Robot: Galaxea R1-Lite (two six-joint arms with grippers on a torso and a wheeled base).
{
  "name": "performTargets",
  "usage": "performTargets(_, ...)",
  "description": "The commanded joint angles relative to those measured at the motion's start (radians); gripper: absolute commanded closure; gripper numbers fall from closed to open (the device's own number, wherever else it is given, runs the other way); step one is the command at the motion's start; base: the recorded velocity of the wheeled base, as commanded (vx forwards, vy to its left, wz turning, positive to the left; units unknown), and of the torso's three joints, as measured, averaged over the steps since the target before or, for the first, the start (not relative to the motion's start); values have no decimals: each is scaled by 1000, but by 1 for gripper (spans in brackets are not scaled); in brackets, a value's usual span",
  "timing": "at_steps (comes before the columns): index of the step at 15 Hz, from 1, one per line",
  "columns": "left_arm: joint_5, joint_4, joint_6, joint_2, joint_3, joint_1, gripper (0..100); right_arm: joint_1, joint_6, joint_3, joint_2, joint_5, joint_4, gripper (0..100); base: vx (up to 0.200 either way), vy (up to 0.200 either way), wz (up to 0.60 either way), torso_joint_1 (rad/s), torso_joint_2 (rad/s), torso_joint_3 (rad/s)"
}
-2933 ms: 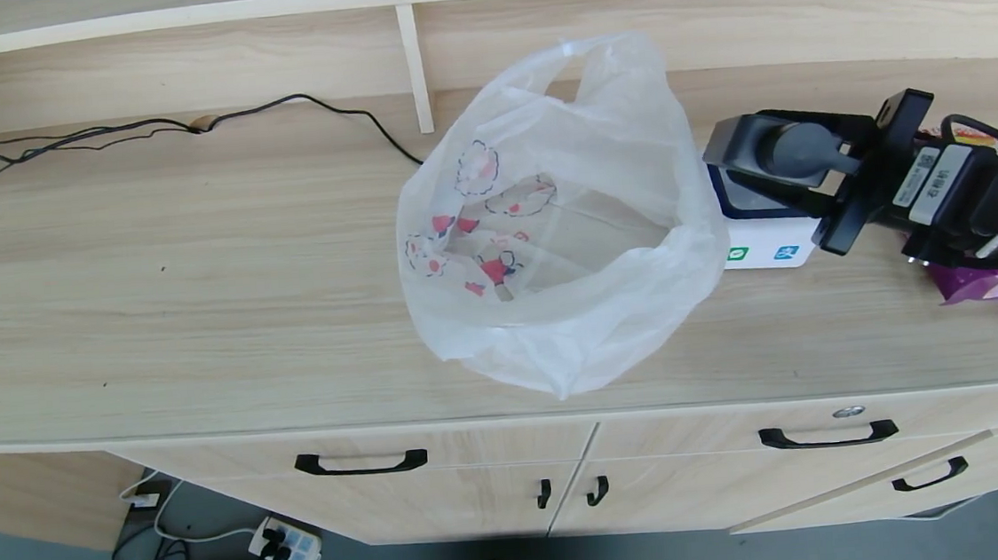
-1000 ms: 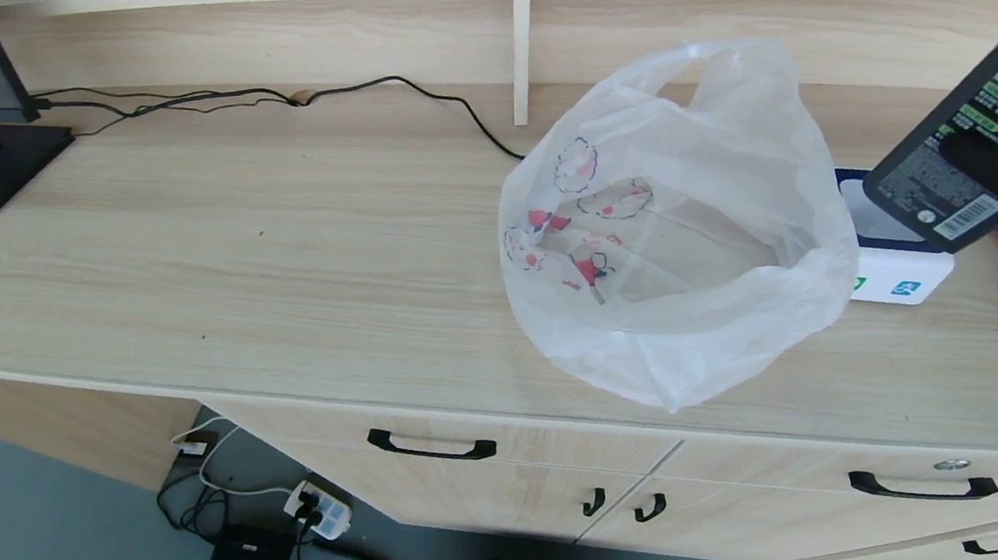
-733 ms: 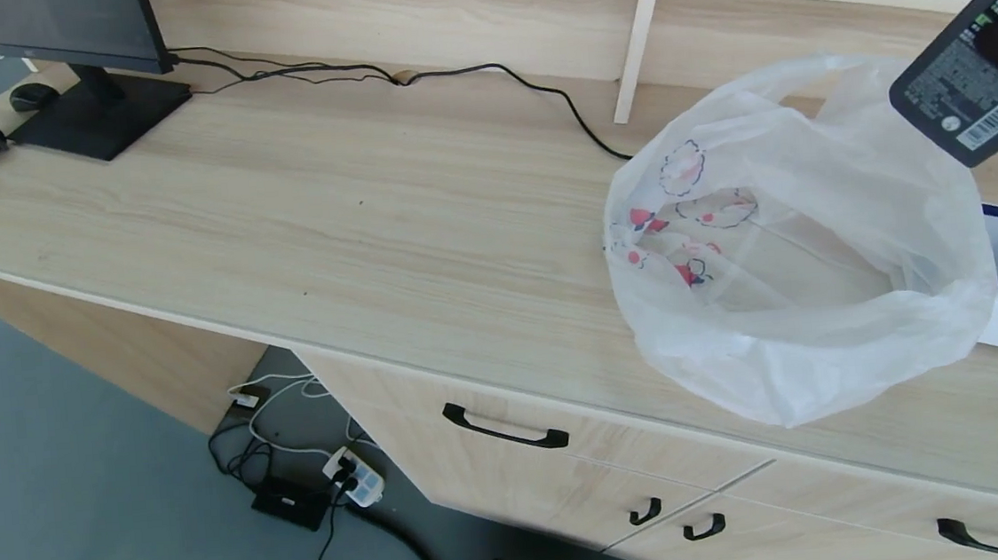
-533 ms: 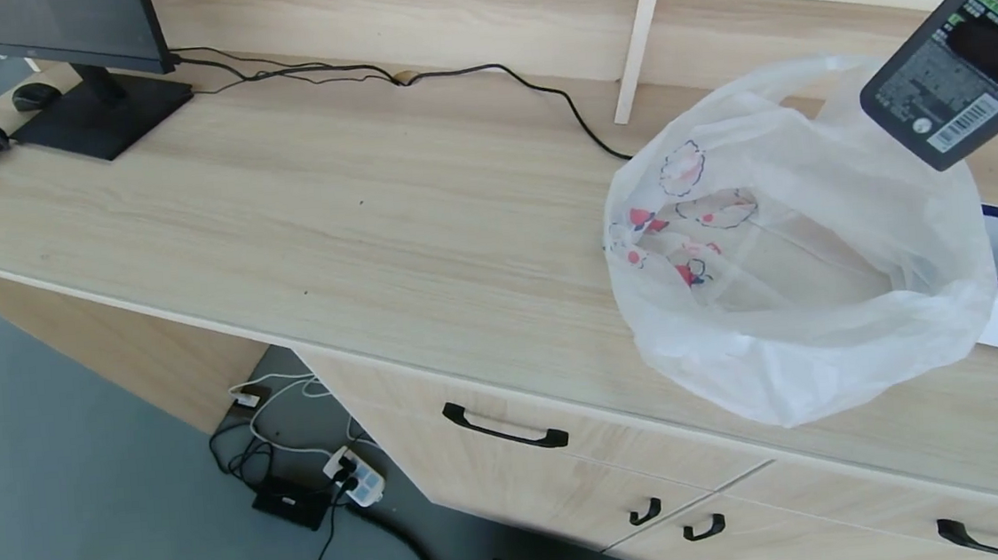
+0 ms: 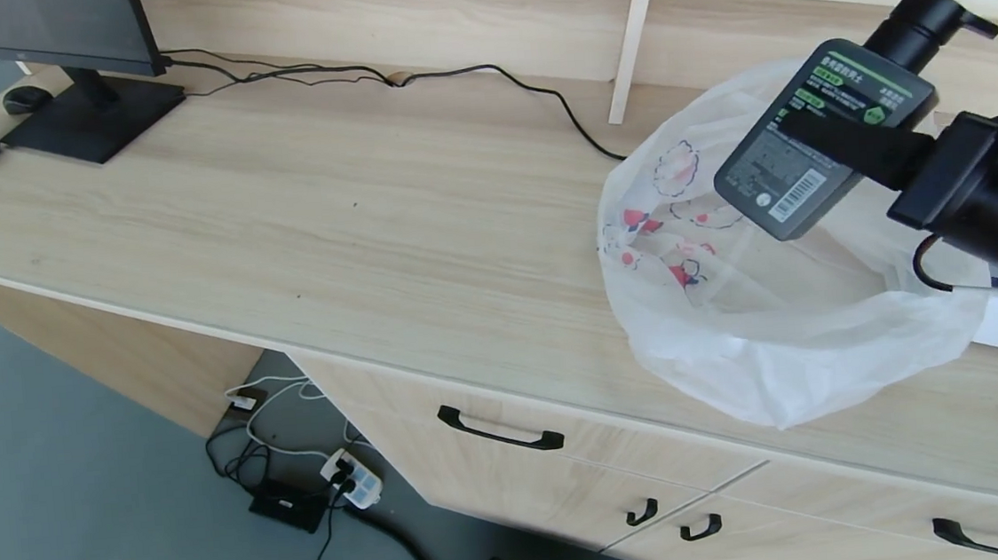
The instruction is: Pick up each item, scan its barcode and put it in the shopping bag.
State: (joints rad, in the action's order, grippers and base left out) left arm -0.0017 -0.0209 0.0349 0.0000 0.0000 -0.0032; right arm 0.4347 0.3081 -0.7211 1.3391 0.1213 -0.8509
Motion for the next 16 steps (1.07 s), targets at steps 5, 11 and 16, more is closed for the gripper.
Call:
performTargets(5, 0, -1, 0, 2, 0, 0, 0, -8, 213, -74, 173, -92, -4, 100, 0, 0, 0, 0, 0, 0)
performTargets(11, 0, -1, 0, 0, 0, 0, 0, -40, 235, -21, 227, -106, -2, 100, 0, 0, 0, 0, 0, 0)
performTargets(16, 0, -1, 0, 2, 0, 0, 0, -57, 200, -17, 281, -155, -5, 100, 0, 0, 0, 0, 0, 0)
